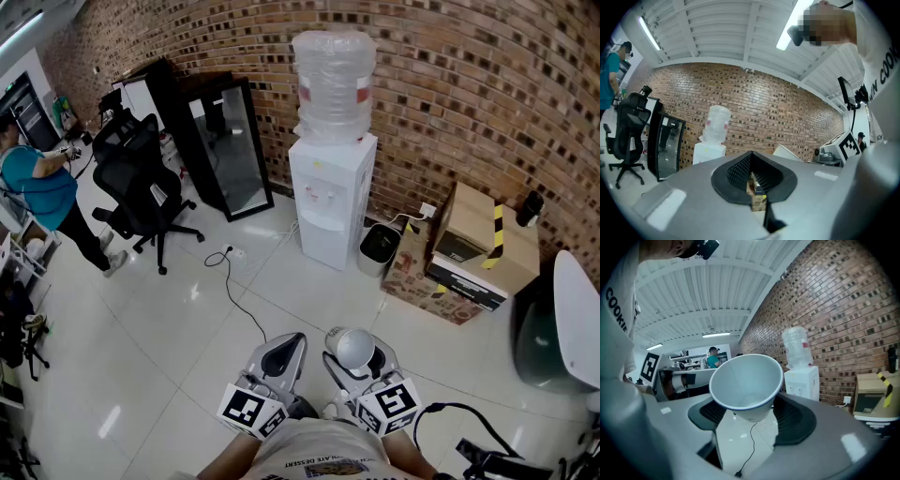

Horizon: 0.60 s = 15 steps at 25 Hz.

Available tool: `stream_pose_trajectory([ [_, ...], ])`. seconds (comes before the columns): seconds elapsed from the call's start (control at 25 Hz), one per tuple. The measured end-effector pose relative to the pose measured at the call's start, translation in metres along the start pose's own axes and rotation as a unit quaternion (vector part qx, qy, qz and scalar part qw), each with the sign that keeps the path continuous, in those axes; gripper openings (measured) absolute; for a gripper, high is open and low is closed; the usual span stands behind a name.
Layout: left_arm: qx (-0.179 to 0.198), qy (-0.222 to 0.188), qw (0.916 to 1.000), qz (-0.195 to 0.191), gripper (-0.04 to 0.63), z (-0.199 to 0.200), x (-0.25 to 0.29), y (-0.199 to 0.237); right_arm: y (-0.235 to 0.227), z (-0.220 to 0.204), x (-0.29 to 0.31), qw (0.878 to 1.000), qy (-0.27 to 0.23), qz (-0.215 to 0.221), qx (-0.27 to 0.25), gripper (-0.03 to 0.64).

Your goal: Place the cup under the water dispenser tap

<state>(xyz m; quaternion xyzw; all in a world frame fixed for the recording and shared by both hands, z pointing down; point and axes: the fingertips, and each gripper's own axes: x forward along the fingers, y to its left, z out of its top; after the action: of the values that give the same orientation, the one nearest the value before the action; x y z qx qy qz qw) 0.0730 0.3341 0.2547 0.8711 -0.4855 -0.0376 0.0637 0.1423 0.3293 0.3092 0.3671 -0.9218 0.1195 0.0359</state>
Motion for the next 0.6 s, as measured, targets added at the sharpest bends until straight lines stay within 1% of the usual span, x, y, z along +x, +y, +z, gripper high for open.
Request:
stream_pose_trajectory([
  [0.32,0.002,0.005,1.0,-0.005,-0.009,-0.003,0.015,0.002,-0.012,0.004,0.009,1.0,0.001,0.003,-0.004,0.318],
  [0.6,-0.009,0.009,0.9999,-0.007,-0.009,-0.013,0.036,0.019,-0.027,0.0,0.029,1.0,0.011,0.006,-0.004,0.318],
])
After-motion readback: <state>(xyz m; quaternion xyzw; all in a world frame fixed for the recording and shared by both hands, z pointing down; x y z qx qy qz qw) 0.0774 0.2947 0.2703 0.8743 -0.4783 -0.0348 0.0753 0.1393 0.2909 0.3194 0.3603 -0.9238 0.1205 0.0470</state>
